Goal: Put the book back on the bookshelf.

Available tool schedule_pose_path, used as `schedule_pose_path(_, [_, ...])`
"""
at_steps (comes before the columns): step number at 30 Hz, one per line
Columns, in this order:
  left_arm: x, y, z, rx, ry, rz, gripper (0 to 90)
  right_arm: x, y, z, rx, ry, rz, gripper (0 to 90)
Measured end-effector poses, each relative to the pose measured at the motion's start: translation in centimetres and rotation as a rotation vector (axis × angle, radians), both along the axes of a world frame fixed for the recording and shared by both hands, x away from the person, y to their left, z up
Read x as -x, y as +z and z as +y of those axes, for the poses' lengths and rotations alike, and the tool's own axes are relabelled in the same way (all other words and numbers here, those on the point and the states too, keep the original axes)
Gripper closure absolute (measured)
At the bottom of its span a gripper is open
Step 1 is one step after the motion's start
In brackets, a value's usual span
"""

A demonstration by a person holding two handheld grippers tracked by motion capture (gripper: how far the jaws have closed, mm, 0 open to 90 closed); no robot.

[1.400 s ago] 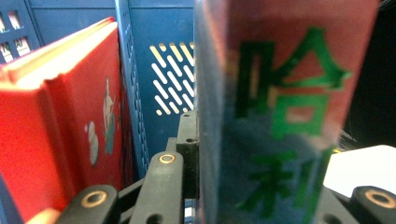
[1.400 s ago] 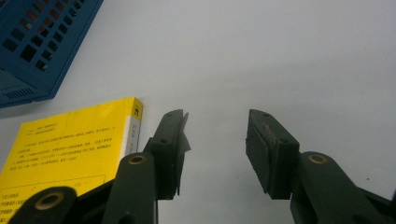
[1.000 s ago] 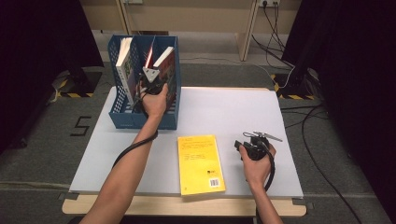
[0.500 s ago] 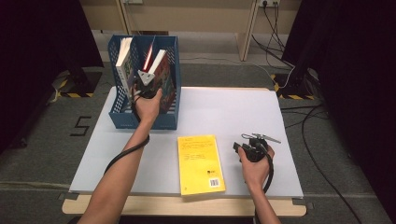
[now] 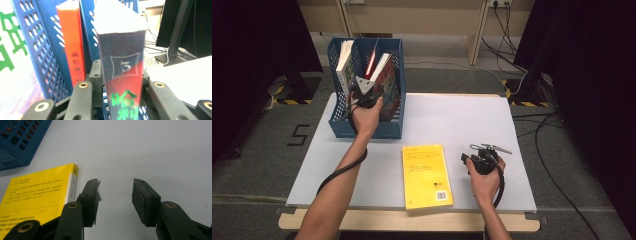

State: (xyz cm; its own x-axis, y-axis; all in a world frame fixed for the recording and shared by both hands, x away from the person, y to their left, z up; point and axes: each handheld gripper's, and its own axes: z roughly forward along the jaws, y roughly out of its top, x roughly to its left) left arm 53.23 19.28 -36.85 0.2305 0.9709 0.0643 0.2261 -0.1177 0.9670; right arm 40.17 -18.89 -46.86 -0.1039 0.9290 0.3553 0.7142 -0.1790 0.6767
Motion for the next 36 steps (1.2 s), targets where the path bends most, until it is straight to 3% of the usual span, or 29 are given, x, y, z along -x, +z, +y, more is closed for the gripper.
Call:
schedule_pose_path(3, [0.5, -0.1, 0.3, 0.045, -0.013, 0.021, 67.3, 0.1, 0.1, 0.0, 0.004, 0.004, -0.006, 56.6])
schedule_pose_path(15, [1.9, -1.2, 0.6, 0.118, -0.007, 0.075, 67.1, 0.1, 0.0, 0.1, 0.003, 0.001, -0.003, 56.3])
schedule_pose_path(21, [1.9, -2.1, 0.7, 0.141, 0.007, 0.107, 70.8, 0.2, 0.0, 0.2, 0.001, 0.004, 0.003, 56.2])
schedule_pose_path(36, [0.9, -1.9, -0.2, 0.117, 0.058, 0.109, 72.5, 0.0, 0.0, 0.2, 0.009, 0.004, 0.003, 56.2])
